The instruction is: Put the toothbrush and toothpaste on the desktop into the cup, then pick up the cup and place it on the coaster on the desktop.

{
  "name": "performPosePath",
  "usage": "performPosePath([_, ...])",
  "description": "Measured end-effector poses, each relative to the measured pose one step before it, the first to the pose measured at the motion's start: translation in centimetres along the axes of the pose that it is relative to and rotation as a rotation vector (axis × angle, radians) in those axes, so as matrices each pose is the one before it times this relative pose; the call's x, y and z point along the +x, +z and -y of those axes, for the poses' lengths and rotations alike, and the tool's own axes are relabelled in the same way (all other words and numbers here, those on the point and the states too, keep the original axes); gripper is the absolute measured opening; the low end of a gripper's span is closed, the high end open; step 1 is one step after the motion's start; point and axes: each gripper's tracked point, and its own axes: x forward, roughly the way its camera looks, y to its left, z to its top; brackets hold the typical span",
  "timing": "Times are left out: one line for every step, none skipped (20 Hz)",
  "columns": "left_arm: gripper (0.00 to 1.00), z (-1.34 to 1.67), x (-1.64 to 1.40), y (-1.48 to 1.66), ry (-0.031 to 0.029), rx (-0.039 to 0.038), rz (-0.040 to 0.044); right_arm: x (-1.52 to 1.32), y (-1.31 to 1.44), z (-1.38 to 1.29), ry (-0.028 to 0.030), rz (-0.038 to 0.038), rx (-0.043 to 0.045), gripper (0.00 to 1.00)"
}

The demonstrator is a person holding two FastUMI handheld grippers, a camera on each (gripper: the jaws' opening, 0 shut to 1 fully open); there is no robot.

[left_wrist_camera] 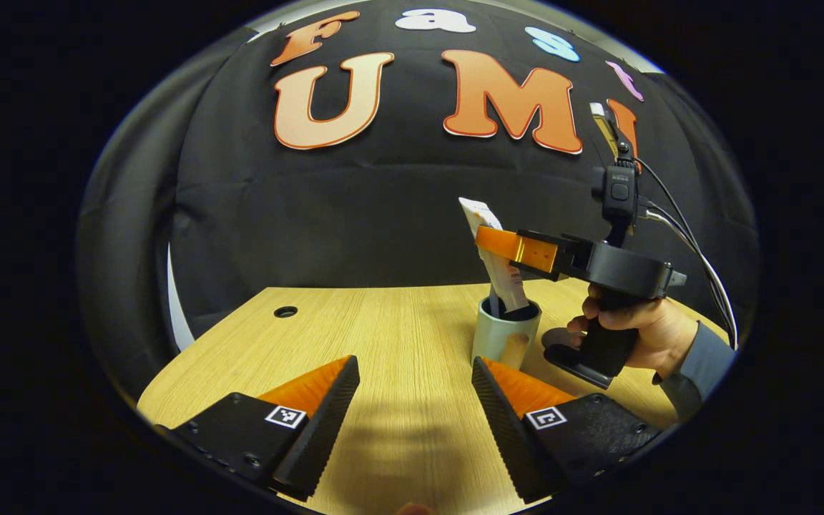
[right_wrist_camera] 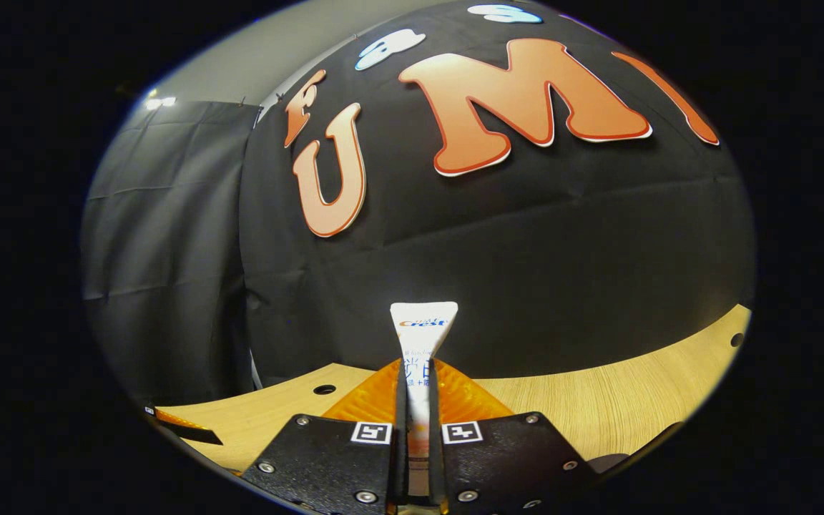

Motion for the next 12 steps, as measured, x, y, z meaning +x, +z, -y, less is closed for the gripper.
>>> performPosePath([0.96, 0.071, 0.027, -0.089, -0.00301, -0.00701, -0.00294, -0.113, -0.172, 0.139, -0.0065, -0.00165, -0.00648, 0.13])
performPosePath([0.96, 0.032, -0.096, -0.15, 0.0003, -0.00594, -0.00364, -0.125, -0.171, 0.113, -0.00667, -0.00417, -0.00447, 0.13])
performPosePath([0.96, 0.004, -0.017, -0.019, 0.00002, -0.00606, -0.0044, -0.163, -0.218, 0.11, -0.00451, -0.00763, -0.00312, 0.13])
performPosePath([0.96, 0.005, -0.076, -0.215, 0.00178, -0.0066, -0.00521, -0.222, -0.198, 0.061, -0.00347, -0.00907, -0.00342, 0.14])
performPosePath([0.96, 0.025, -0.073, -0.099, -0.00021, -0.00825, -0.00464, -0.289, -0.079, 0.172, -0.00617, -0.00486, -0.00549, 0.14])
performPosePath([0.96, 0.023, -0.212, -0.257, -0.00075, -0.00737, -0.00552, -0.276, -0.073, 0.316, -0.00926, -0.00369, -0.00707, 0.15])
performPosePath([0.96, 0.005, -0.058, 0.032, 0.00362, -0.00591, -0.00347, -0.357, 0.02, 0.192, -0.00417, -0.00148, -0.00387, 0.16])
performPosePath([0.96, -0.08, 0.089, -0.281, 0.00489, -0.00398, -0.00447, -0.314, -0.194, 0.168, -0.00187, -0.00379, 0.00863, 0.16])
performPosePath([0.96, 0.077, 0.023, 0.055, 0.00121, -0.00356, -0.00072, -0.258, -0.221, 0.109, -0.00025, -0.01135, 0.00515, 0.16])
performPosePath([0.96, 0.112, -0.101, -0.013, 0.00024, -0.00338, -0.00178, -0.372, -0.261, 0.106, -0.004, -0.01339, -0.00254, 0.15])
performPosePath([0.96, 0.057, -0.103, 0.077, 0.00023, -0.00326, -0.00239, -0.365, -0.283, -0.015, 0.00499, -0.01494, -0.00267, 0.16])
performPosePath([0.96, 0.234, -0.125, 0.16, -0.00184, -0.0012, -0.00267, -0.31, -0.384, -0.091, 0.00416, -0.01913, -0.00706, 0.17])
